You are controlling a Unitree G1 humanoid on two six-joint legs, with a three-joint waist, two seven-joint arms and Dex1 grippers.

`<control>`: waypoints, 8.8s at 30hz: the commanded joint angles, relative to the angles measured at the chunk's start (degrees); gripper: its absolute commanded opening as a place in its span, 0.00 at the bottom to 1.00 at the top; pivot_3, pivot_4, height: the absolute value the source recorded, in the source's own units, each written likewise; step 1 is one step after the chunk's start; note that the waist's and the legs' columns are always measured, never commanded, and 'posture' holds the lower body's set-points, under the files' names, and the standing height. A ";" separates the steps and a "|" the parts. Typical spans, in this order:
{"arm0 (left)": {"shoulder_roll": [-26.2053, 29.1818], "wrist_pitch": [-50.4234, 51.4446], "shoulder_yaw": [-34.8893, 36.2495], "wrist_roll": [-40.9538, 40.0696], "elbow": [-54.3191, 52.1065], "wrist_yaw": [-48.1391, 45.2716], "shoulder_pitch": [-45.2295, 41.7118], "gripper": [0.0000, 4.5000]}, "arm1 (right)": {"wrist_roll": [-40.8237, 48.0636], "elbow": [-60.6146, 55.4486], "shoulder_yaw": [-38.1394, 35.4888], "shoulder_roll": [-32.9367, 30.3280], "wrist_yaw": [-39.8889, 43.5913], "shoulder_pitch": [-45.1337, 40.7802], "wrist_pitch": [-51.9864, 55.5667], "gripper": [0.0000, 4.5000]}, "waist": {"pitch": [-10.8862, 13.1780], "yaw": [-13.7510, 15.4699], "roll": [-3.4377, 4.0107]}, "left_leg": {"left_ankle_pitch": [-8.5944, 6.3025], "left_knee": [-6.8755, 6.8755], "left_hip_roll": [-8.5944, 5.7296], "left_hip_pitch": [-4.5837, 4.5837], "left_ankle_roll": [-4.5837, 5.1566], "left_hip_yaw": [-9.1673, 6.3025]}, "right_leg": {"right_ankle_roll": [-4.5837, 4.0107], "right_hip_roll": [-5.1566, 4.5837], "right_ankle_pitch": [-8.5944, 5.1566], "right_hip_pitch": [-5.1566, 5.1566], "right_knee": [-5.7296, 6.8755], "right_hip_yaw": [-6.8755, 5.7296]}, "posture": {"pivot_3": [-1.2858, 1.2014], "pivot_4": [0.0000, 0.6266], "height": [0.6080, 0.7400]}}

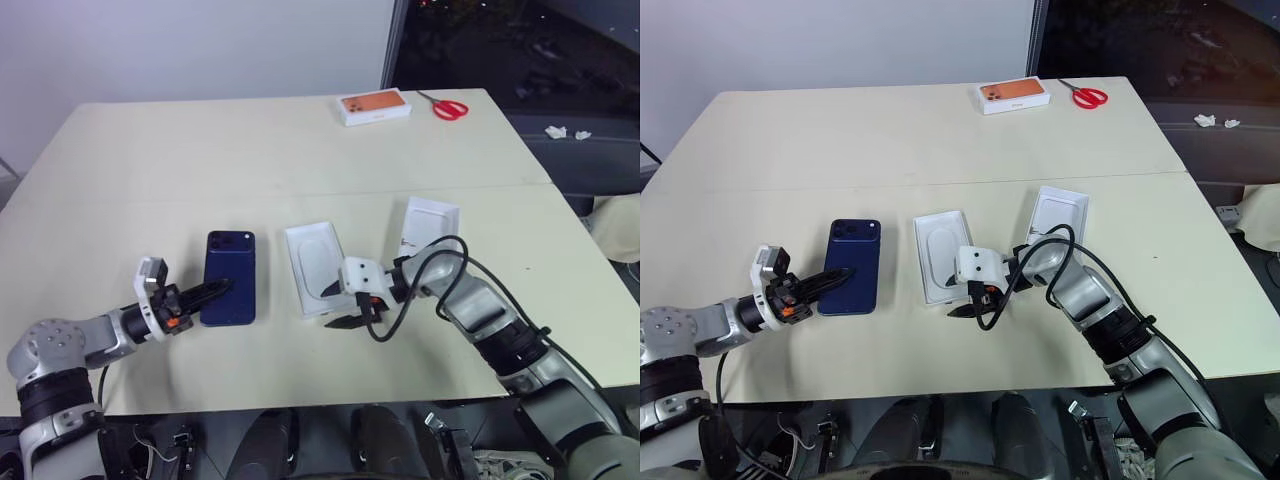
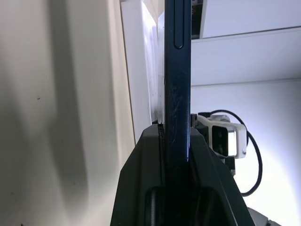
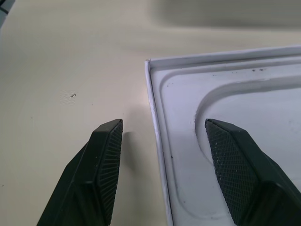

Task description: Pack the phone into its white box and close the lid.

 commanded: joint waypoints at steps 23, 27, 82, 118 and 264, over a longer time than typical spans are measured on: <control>-1.03 -0.26 3.06 -5.82 -2.92 4.54 -1.47 0.10 | -3.56 2.12 0.48 7.51 -8.40 -1.68 4.47 0.25 | -0.08 0.09 -0.17 | 0.02 0.00 0.05 0.04 -0.04 -0.02 | 0.00 0.04 0.00 0.04 0.01 -0.03 | 0.52 0.24 1.00; -0.99 -0.36 3.96 -6.41 -2.64 6.06 -3.31 0.10 | -4.35 3.40 0.29 12.75 -12.63 -3.31 6.97 0.25 | -0.09 0.15 -0.19 | 0.08 0.00 0.07 0.05 -0.14 -0.02 | -0.01 0.07 0.00 0.00 0.08 -0.03 | 0.52 0.24 1.00; -15.59 -9.07 -2.77 -8.37 -6.16 25.80 -10.22 0.10 | 8.75 -0.54 -14.52 1.89 -13.26 -2.03 13.70 0.97 | 0.04 0.62 -0.41 | 0.12 0.03 0.00 -0.01 -0.20 0.00 | 0.01 0.05 0.01 0.04 0.00 -0.05 | 0.52 0.24 1.00; -10.08 -6.80 -6.24 -9.11 -8.36 23.80 -11.85 0.97 | 7.62 0.05 -13.53 2.60 -14.53 -1.92 12.28 0.99 | 0.05 0.60 -0.42 | 0.13 0.05 -0.01 0.01 -0.20 -0.01 | 0.00 0.06 0.01 0.08 0.00 -0.06 | 0.52 0.24 1.00; -17.69 -34.49 -38.57 31.36 -0.84 8.83 -18.10 0.00 | -9.85 3.62 -12.38 -7.68 -18.30 4.13 3.95 0.00 | 0.01 1.99 -0.39 | -0.12 0.83 -0.17 0.04 0.20 -0.20 | 0.03 -0.01 0.01 0.74 -0.14 -0.30 | 0.52 0.24 1.00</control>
